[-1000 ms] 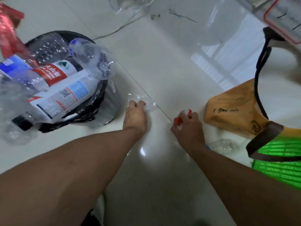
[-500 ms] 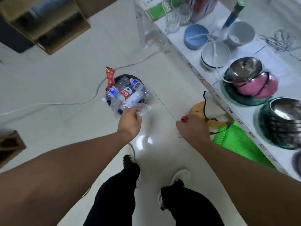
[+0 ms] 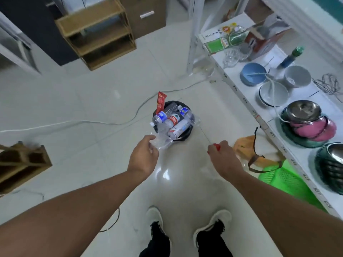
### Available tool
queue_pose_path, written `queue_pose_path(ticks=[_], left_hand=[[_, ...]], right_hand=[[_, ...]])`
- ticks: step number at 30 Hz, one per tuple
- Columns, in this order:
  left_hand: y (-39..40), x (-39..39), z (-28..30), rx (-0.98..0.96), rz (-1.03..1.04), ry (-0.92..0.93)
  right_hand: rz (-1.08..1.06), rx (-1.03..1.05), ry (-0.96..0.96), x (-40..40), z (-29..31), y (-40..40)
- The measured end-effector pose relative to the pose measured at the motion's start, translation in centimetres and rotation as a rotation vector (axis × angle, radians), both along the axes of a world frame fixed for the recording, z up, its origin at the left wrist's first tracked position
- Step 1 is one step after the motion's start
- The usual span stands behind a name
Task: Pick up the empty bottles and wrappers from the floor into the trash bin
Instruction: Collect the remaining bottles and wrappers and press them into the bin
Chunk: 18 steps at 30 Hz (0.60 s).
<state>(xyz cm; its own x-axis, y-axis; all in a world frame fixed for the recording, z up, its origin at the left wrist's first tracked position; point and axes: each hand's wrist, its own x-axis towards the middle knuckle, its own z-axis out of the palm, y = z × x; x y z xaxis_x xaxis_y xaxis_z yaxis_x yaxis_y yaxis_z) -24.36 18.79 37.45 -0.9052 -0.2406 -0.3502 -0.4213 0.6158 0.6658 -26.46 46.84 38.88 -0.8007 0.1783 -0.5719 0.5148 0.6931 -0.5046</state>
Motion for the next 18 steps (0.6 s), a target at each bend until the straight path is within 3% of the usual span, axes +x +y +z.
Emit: queue_pose_path(ticks=[7,13,18], left_hand=[[-5.4,-2.6,-0.3,0.032,0.053,-0.042],[-4.9,-6.6,-2.9,0.018,0.016,-0.089],[-4.0,-11.7,-6.5,0.003,-0.001,-0.119]], right_hand=[[0.067,0.007,0.149,-1.5,-0.7,-5.6],[0.180,0.085,0.193,-4.8,-2.8,-7.6],[0.151,0.005,0.194,-10.3,-7.0,-8.2]])
